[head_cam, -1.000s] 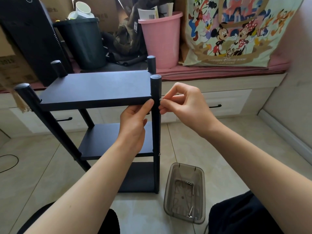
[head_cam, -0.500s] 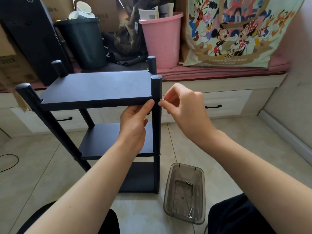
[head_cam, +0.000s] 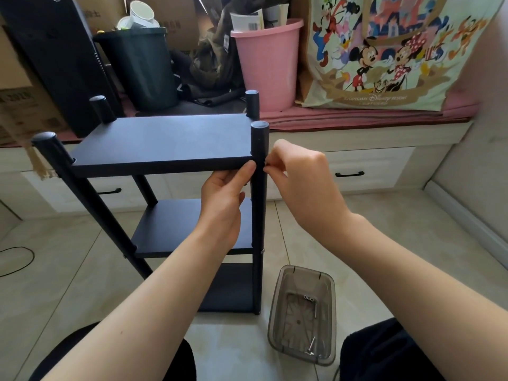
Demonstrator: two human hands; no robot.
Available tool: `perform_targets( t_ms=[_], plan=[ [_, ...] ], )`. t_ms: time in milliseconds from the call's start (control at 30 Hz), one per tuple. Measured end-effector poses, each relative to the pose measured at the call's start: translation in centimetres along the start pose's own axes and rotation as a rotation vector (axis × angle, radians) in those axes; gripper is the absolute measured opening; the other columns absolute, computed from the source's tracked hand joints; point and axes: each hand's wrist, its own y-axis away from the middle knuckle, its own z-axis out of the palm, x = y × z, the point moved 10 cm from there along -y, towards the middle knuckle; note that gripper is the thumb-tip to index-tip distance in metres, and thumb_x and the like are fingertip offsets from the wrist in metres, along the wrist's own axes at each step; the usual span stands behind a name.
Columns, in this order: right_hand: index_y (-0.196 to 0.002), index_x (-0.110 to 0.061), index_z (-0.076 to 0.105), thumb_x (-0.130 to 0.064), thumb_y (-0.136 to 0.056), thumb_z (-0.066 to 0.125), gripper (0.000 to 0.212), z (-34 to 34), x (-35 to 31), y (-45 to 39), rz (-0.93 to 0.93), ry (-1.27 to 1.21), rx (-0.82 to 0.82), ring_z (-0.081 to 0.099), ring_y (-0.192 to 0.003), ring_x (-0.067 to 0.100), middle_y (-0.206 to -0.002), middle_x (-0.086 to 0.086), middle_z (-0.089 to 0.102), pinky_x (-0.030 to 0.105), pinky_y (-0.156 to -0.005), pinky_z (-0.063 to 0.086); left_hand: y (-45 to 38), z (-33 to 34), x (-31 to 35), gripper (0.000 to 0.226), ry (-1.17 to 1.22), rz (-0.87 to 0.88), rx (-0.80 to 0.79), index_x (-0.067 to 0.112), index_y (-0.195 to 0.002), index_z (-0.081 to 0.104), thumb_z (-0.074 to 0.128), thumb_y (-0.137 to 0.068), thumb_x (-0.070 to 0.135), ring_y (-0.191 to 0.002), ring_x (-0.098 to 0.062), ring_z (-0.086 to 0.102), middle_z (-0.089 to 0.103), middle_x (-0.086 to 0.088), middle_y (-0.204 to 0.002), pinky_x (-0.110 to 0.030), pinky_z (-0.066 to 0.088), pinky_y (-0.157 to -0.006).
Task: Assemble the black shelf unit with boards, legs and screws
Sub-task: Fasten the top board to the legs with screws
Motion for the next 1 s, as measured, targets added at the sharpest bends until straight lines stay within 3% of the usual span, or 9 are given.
perform_targets(
  t_ms=[100,233,333,567,667,733,800,867,1000],
  plan=[
    [-0.090,-0.003,0.068,-0.007,-0.090,0.068,0.004,-0.3,1.1,0.1,0.100,-0.124,0.018,0.066,-0.075,0.018,-0.082,0.005,0.071,0.030,-0.072,0.051,-0.1,-0.3,-0.3,0.019,-0.007,-0.017,0.025,0.027,-0.109,0.071,0.071,-0.091,0.030,-0.113,-0.011,0.065,0.075,0.008,-0.114,-0.034,0.039,-0.094],
    [-0.086,-0.007,0.071,-0.013,-0.088,0.071,0.006,0.2,3.2,0.1,0.298,-0.350,-0.012,0.069,-0.066,0.010,-0.075,0.000,0.073,0.019,-0.065,0.053,-0.1,-0.4,-0.3,0.022,-0.007,-0.020,0.028,0.025,-0.110,0.071,0.071,-0.089,0.031,-0.115,-0.013,0.064,0.075,0.007,-0.114,-0.033,0.039,-0.093],
    [-0.086,-0.011,0.070,-0.019,-0.088,0.073,0.009,2.1,5.2,0.7,0.530,-0.655,-0.119,0.071,-0.067,0.012,-0.076,0.002,0.075,0.021,-0.062,0.054,0.0,-0.3,-0.2,0.027,-0.012,-0.018,0.022,0.023,-0.115,0.070,0.071,-0.089,0.032,-0.121,-0.017,0.063,0.074,0.005,-0.117,-0.033,0.040,-0.095],
    [-0.140,-0.044,0.039,-0.028,-0.094,0.066,0.056,6.0,5.7,0.7,0.527,-0.897,-0.553,0.066,-0.111,0.011,-0.119,-0.002,0.069,0.032,-0.092,0.051,0.2,-0.7,0.9,0.027,-0.157,-0.007,0.023,0.020,-0.121,0.069,0.068,-0.094,0.025,-0.116,-0.010,0.065,0.075,0.009,-0.115,-0.030,0.042,-0.097],
    [-0.145,-0.034,0.041,-0.012,-0.096,0.060,0.057,7.0,5.3,0.4,0.513,-1.158,-0.618,0.062,-0.121,0.022,-0.128,0.005,0.066,0.044,-0.107,0.044,0.9,-0.3,1.9,0.034,-0.457,0.038,-0.071,0.024,-0.128,0.064,0.069,-0.095,0.018,-0.118,-0.005,0.063,0.070,0.014,-0.124,-0.035,0.046,-0.109],
    [-0.142,-0.031,0.048,-0.010,-0.093,0.064,0.056,7.1,5.7,0.0,0.518,-1.179,-0.600,0.061,-0.122,0.022,-0.129,0.004,0.066,0.046,-0.111,0.041,2.0,-0.1,3.0,0.037,-0.951,0.194,-0.063,0.022,-0.131,0.063,0.070,-0.095,0.025,-0.121,-0.014,0.062,0.064,0.012,-0.131,-0.039,0.047,-0.107],
    [-0.137,-0.033,0.053,-0.011,-0.089,0.069,0.056,7.3,6.0,-0.2,0.531,-1.185,-0.602,0.062,-0.121,0.020,-0.127,0.003,0.067,0.045,-0.110,0.040,4.3,0.7,6.2,0.021,-1.327,0.598,0.076,0.015,-0.110,0.076,0.068,-0.096,0.029,-0.099,-0.024,0.071,0.074,0.002,-0.112,-0.044,0.055,-0.091],
    [-0.134,-0.033,0.056,-0.011,-0.086,0.072,0.056,7.4,6.3,-0.3,0.543,-1.202,-0.605,0.062,-0.121,0.021,-0.127,0.005,0.068,0.045,-0.111,0.039,6.2,1.2,8.7,0.016,-1.255,0.845,0.135,0.011,-0.094,0.078,0.069,-0.094,0.025,-0.083,-0.023,0.072,0.077,-0.001,-0.093,-0.044,0.058,-0.078],
    [-0.135,-0.029,0.054,-0.007,-0.084,0.072,0.058,7.4,6.4,-0.6,0.552,-1.257,-0.582,0.063,-0.119,0.026,-0.124,0.014,0.068,0.045,-0.110,0.041,6.8,2.3,10.9,0.011,-1.286,1.047,0.250,0.011,-0.096,0.076,0.073,-0.091,0.020,-0.104,-0.029,0.066,0.073,-0.002,-0.108,-0.039,0.045,-0.091]
  ],
)
